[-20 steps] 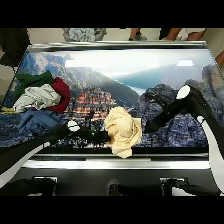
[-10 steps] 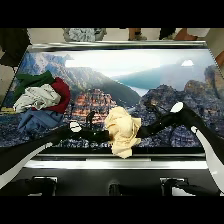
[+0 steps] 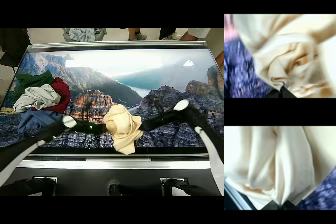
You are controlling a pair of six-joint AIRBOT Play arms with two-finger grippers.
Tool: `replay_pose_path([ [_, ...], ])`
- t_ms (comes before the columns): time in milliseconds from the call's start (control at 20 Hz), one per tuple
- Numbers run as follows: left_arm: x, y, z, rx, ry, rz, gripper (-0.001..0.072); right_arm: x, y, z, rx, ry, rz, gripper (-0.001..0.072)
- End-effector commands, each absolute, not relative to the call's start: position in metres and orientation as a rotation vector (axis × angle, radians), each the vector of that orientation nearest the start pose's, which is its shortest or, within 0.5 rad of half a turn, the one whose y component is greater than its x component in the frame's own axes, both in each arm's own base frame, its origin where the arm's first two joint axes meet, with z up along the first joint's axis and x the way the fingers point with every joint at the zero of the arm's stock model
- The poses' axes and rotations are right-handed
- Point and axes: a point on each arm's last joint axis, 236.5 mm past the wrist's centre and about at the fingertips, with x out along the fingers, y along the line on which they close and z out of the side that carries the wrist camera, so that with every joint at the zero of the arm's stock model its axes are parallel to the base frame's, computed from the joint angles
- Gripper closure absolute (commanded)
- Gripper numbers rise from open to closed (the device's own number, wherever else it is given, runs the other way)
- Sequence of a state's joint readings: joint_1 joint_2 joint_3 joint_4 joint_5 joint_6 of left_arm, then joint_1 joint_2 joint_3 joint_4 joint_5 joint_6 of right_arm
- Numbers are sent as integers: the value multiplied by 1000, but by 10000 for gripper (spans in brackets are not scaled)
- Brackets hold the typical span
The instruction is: Fold the shirts.
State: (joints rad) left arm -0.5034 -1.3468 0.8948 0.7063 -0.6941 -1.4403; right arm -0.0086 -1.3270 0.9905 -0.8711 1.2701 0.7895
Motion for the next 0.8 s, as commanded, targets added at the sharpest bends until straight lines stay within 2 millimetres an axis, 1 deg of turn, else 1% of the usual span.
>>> replay_pose_path([
  [0, 379, -267, 111, -384, 847, -636, 682, 362, 120, 116, -303, 871, 844, 673],
  [50, 391, -248, 181, -344, 679, -634, 682, 371, 112, 184, -430, 688, 777, 673],
  [100, 394, -227, 249, -316, 517, -621, 682, 372, 101, 257, -539, 504, 669, 673],
  [150, 385, -200, 325, -300, 341, -598, 681, 363, 86, 322, -624, 348, 547, 673],
  [200, 366, -172, 392, -297, 182, -566, 681, 342, 71, 384, -683, 206, 419, 673],
  [250, 344, -147, 442, -304, 61, -527, 681, 317, 59, 429, -698, 107, 320, 673],
  [300, 319, -126, 480, -312, -37, -497, 681, 289, 52, 459, -669, 36, 257, 673],
  [350, 296, -113, 505, -325, -105, -477, 682, 268, 52, 472, -627, 1, 240, 673],
  [400, 276, -106, 520, -338, -149, -470, 682, 252, 54, 473, -591, 1, 246, 673],
  [450, 260, -104, 526, -340, -170, -475, 681, 241, 56, 467, -579, 28, 265, 673],
  [550, 243, -103, 531, -328, -188, -480, 681, 228, 55, 452, -598, 90, 281, 672],
  [600, 241, -101, 530, -310, -188, -466, 681, 226, 52, 443, -609, 129, 279, 672],
  [650, 244, -99, 523, -284, -160, -448, 681, 225, 48, 432, -620, 181, 277, 672],
  [700, 251, -96, 507, -249, -105, -420, 681, 224, 42, 413, -630, 268, 281, 672],
  [750, 262, -91, 486, -223, -25, -381, 681, 222, 37, 388, -617, 385, 299, 672],
])
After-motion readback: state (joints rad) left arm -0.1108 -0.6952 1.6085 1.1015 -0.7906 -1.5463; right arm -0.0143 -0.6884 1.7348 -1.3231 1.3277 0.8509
